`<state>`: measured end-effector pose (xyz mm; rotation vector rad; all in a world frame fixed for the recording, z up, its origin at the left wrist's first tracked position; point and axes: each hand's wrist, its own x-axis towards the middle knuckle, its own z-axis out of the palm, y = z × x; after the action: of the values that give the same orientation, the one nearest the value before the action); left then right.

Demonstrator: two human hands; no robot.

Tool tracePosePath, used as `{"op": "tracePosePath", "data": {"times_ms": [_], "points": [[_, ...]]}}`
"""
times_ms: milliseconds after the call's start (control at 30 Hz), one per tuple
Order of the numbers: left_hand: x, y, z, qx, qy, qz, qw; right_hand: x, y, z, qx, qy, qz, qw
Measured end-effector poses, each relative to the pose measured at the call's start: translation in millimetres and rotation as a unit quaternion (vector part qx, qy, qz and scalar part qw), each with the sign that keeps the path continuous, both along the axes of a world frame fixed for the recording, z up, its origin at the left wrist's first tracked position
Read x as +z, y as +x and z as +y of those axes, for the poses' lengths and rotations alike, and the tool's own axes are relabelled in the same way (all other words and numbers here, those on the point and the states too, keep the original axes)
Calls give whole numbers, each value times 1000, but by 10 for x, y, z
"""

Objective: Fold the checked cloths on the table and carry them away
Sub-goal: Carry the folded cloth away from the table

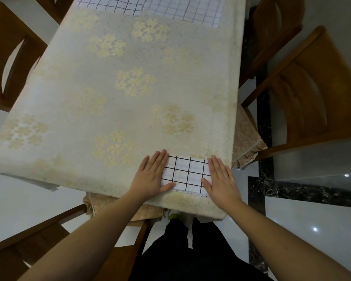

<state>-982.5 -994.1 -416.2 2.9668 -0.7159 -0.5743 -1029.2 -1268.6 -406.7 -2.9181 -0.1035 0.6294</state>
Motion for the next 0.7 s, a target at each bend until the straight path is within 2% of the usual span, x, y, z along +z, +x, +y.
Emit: {"op": "tracePosePath", "data": {"times_ms": [133,233,333,533,700], "points": [[106,13,-53,7,6,28,1000,230,100,-12,-33,61,31,997],[240,61,-108,82,-79,64,991,490,108,51,-77,126,33,988],[435,48,-104,106,-124,53,985,744,48,153,-65,142,48,987],[1030,-272,-75,96,-75,15,992,1214,-195,395,-6,98,56,994],[1416,-782,-70,103,-43,-37,993,1521,-533,492,50,51,5,997]]}}
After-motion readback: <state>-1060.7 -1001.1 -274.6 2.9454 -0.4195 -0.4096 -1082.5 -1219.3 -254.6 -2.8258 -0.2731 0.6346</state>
